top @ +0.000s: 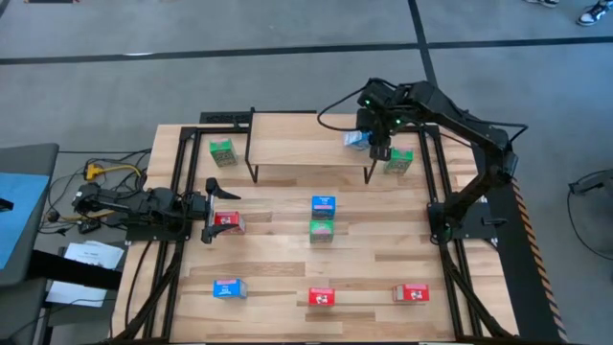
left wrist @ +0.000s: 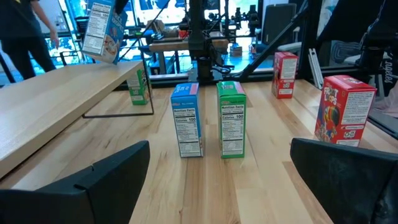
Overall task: Stack cereal on shelf
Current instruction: Put the top right blue cereal box on the shelf
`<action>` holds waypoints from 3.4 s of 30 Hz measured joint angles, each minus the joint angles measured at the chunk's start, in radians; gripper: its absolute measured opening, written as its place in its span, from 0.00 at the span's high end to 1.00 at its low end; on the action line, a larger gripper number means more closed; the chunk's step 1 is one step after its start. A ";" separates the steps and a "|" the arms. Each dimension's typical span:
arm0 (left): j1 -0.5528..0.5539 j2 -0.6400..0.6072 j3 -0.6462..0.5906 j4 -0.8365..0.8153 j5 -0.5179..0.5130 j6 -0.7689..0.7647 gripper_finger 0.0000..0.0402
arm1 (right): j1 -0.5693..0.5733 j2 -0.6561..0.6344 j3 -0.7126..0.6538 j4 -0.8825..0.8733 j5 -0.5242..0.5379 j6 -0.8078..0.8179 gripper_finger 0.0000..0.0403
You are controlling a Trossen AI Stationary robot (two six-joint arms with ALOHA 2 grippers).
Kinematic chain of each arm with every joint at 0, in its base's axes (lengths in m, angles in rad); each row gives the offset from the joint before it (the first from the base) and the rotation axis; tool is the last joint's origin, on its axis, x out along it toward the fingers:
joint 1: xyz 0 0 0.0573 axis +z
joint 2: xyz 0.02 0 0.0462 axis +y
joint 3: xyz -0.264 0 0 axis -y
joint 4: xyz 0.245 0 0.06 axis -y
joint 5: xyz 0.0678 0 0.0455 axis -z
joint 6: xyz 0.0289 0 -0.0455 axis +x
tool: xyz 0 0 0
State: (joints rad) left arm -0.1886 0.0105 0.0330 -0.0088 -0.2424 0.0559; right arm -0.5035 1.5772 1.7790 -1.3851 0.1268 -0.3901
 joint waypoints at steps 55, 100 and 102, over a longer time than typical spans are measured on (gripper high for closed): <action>0.000 0.000 0.000 0.000 0.000 0.000 0.06 | -0.054 -0.019 -0.011 -0.015 -0.110 0.280 0.32; 0.000 0.000 0.000 0.000 0.000 0.000 0.06 | 0.007 -0.346 -0.724 0.812 -0.073 0.475 0.33; 0.000 0.000 0.000 0.000 0.000 0.000 0.06 | -0.004 -0.346 -0.724 0.815 -0.072 0.468 0.33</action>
State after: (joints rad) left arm -0.1885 0.0105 0.0330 -0.0086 -0.2424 0.0559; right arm -0.5070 1.2316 1.0550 -0.5701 0.0550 0.0776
